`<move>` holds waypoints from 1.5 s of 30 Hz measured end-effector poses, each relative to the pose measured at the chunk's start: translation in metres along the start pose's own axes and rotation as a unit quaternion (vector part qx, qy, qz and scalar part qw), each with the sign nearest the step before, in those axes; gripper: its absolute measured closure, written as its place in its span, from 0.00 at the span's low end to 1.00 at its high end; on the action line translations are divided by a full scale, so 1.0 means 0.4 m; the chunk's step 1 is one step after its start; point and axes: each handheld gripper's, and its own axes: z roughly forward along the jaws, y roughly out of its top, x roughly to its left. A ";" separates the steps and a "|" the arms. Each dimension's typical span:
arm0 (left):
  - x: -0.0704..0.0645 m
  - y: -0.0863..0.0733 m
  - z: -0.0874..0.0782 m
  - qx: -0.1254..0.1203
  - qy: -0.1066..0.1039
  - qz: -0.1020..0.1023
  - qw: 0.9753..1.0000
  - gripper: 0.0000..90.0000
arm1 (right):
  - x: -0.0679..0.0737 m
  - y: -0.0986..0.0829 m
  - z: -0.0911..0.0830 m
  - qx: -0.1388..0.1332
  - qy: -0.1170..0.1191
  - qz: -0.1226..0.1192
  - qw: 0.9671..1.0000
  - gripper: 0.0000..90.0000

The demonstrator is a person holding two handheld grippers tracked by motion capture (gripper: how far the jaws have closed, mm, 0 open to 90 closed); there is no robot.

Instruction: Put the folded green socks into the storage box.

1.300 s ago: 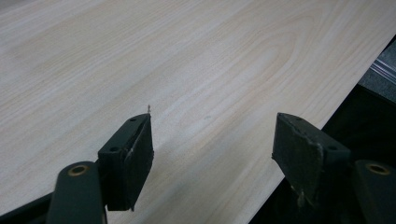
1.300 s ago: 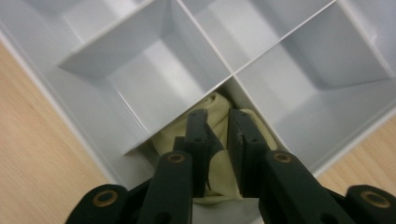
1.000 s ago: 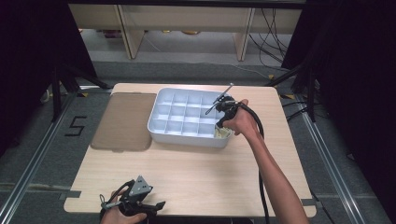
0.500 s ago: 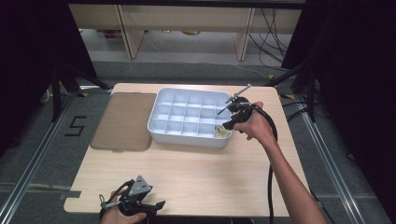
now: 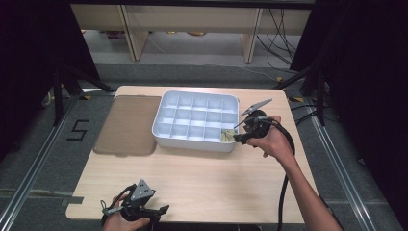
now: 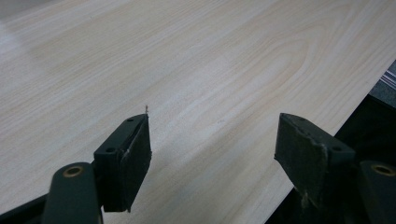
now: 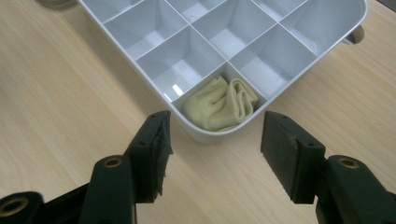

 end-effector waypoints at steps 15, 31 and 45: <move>0.000 0.001 0.001 -0.001 0.001 0.008 1.000 0.27 | 0.030 -0.087 0.023 -0.016 0.023 -0.005 1.000 0.41; 0.000 0.001 0.000 0.000 0.003 0.008 1.000 0.27 | 0.058 -0.164 0.044 -0.044 0.038 0.009 0.998 0.37; -0.003 0.000 0.001 -0.006 0.008 0.002 1.000 0.26 | 0.077 -0.213 0.045 -0.072 0.051 0.025 0.996 0.34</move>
